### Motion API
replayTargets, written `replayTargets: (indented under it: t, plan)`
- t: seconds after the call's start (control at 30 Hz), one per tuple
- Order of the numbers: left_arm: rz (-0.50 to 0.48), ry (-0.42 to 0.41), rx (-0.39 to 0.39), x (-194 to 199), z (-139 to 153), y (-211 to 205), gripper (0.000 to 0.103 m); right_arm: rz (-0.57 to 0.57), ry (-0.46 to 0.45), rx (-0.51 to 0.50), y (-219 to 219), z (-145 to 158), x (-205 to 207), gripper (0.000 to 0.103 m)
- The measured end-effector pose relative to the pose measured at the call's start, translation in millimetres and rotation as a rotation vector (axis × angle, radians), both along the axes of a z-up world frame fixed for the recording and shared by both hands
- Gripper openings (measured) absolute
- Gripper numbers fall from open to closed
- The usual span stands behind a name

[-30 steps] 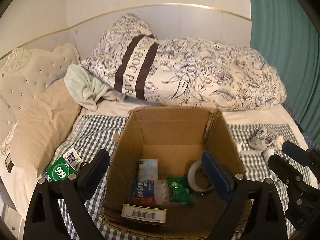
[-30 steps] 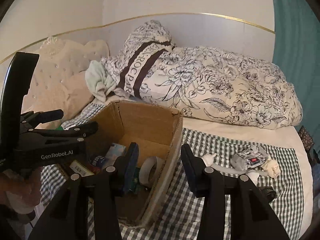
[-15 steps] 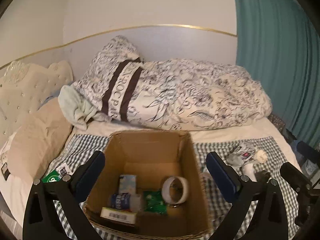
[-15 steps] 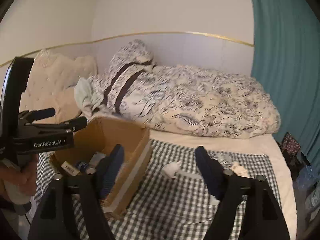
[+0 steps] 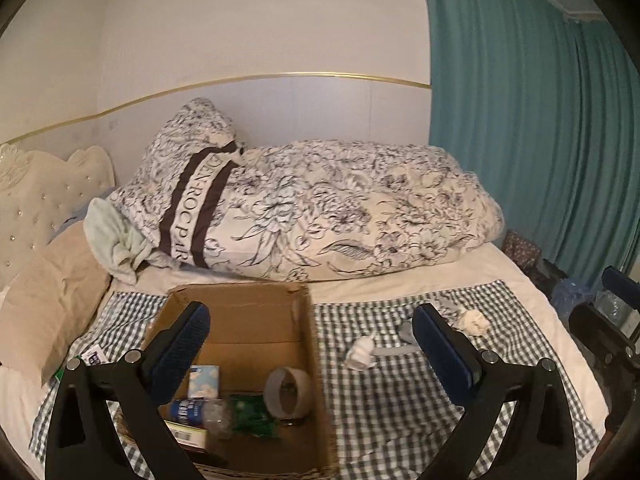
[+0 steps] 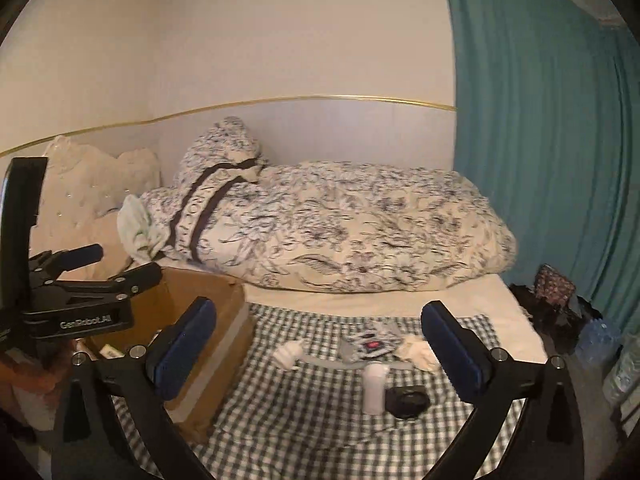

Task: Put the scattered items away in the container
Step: 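Move both tools back toward the white plush toy and black round item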

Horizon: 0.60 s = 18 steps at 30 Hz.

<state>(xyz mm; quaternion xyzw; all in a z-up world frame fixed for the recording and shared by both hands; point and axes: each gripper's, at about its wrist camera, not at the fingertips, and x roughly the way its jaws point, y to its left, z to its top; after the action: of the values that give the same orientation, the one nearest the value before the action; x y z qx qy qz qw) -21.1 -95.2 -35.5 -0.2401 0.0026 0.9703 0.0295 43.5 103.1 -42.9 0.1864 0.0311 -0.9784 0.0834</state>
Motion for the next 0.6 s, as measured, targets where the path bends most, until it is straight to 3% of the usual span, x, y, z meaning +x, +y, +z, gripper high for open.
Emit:
replayTargets:
  t: [0.3, 0.6]
  plan:
    - [-0.086, 0.012, -0.006, 3, 1, 45, 0.103, -0.134, -0.003, 0.036, 41, -1, 1, 0.103]
    - [-0.144, -0.023, -0.015, -8, -19, 83, 0.103, -0.139, -0.029, 0.070, 67, -18, -8, 0.103]
